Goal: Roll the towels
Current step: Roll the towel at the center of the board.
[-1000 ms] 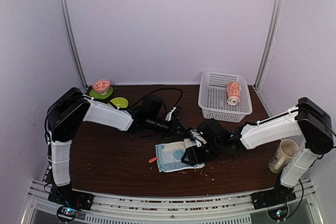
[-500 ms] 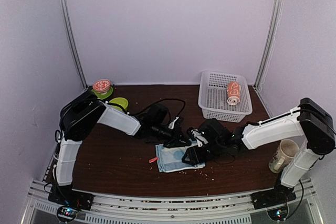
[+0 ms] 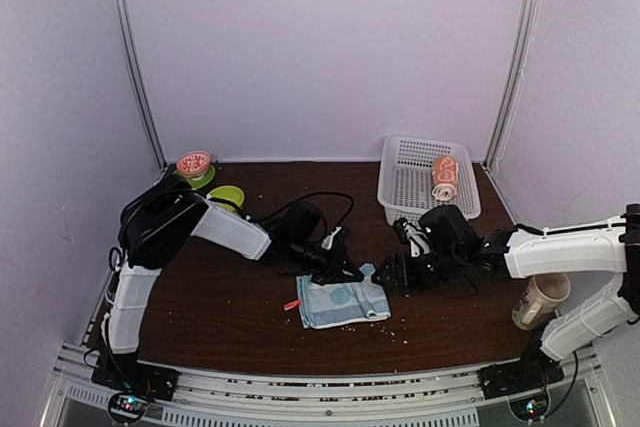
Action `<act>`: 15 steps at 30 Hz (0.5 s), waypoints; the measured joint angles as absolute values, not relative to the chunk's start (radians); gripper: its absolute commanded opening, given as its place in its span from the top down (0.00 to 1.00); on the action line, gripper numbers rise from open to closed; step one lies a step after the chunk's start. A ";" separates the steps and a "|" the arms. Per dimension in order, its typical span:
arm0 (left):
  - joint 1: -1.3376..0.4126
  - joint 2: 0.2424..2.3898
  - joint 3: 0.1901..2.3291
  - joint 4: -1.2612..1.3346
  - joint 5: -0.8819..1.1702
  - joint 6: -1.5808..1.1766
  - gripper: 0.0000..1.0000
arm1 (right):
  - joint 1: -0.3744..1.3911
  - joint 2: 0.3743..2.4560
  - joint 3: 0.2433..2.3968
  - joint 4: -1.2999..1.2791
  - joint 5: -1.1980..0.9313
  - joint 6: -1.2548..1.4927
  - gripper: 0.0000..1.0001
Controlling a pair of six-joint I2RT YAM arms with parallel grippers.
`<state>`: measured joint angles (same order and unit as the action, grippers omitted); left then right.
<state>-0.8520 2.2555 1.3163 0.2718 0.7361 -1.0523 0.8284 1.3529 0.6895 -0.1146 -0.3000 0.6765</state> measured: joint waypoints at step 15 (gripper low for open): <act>-0.852 2.206 1.276 0.216 0.706 -0.997 1.00 | 0.762 1.566 0.596 0.133 -0.447 0.810 0.59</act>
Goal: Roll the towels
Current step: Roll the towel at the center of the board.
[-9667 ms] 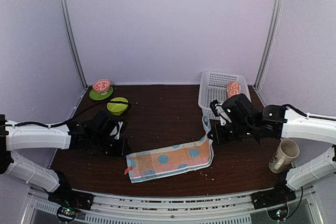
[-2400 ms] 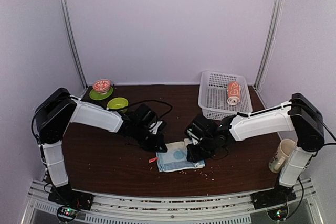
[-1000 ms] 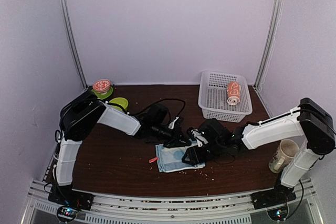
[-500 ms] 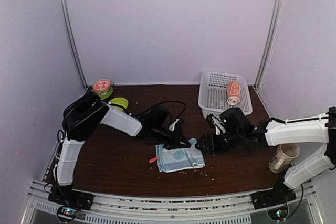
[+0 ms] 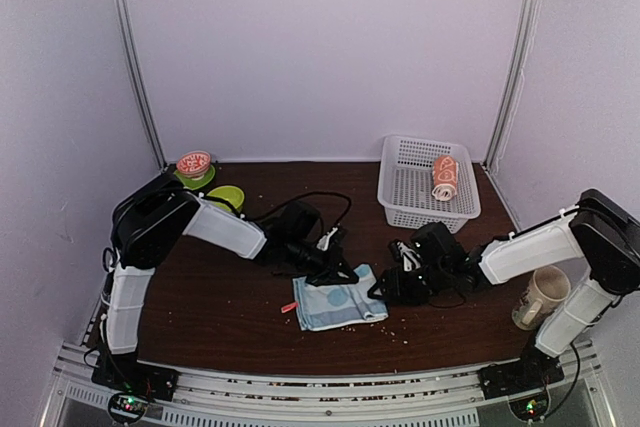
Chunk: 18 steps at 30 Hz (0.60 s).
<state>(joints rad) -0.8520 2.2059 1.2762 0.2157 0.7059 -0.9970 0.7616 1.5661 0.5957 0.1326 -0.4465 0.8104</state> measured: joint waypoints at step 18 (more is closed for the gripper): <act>-0.852 2.065 1.199 0.061 0.650 -0.908 0.97 | 0.815 1.592 0.776 -0.171 -0.362 0.673 1.00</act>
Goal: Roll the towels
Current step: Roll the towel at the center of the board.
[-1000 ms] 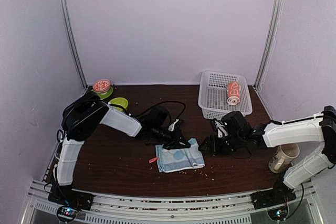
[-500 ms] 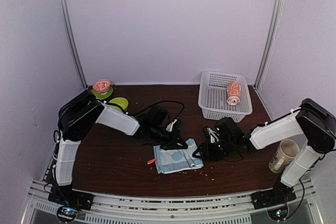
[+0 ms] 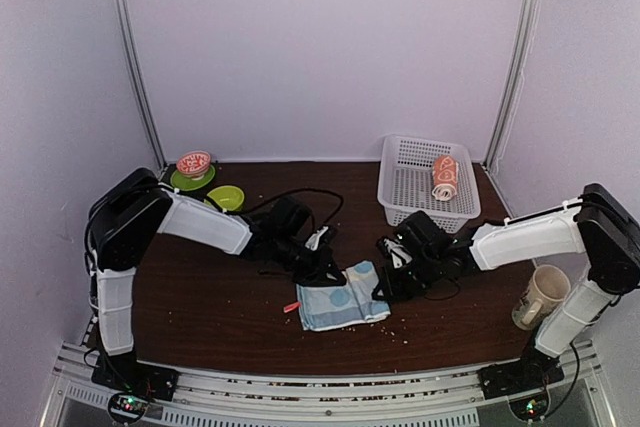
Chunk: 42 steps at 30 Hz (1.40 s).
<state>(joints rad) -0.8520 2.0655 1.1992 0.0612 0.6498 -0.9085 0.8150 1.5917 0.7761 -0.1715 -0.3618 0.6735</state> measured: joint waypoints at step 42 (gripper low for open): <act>-0.852 2.097 1.195 0.080 0.606 -0.857 1.00 | 1.026 1.895 1.405 -0.895 0.149 0.608 0.85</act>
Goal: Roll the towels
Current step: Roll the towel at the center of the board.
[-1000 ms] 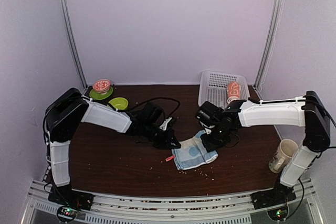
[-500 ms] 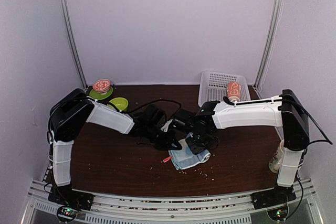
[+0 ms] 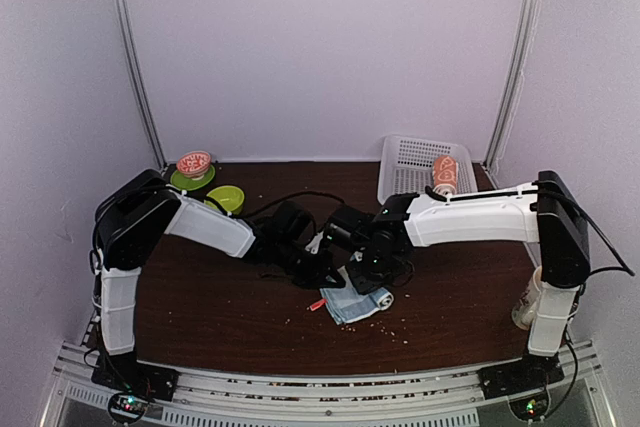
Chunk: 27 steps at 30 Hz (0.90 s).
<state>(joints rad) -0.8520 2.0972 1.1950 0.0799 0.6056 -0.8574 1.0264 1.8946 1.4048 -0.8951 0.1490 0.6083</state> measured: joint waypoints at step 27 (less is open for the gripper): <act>-0.852 1.913 1.088 0.080 0.578 -0.886 1.00 | 1.033 1.761 1.058 -0.346 -0.160 0.605 0.30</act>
